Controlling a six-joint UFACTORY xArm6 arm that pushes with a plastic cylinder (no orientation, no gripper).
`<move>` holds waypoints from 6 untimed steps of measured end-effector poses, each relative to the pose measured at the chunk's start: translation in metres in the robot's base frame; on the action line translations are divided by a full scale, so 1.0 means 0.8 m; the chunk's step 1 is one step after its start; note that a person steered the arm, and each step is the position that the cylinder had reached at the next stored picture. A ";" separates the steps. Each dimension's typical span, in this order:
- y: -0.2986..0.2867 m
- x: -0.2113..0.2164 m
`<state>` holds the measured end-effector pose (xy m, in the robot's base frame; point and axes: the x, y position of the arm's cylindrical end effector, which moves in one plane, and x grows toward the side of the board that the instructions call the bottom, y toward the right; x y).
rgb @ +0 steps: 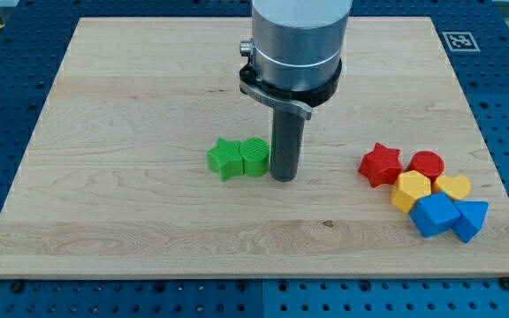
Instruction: Push the red star above the red circle
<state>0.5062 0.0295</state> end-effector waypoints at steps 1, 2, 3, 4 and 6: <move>-0.019 0.000; -0.043 0.000; -0.059 -0.003; -0.069 -0.026; -0.069 -0.071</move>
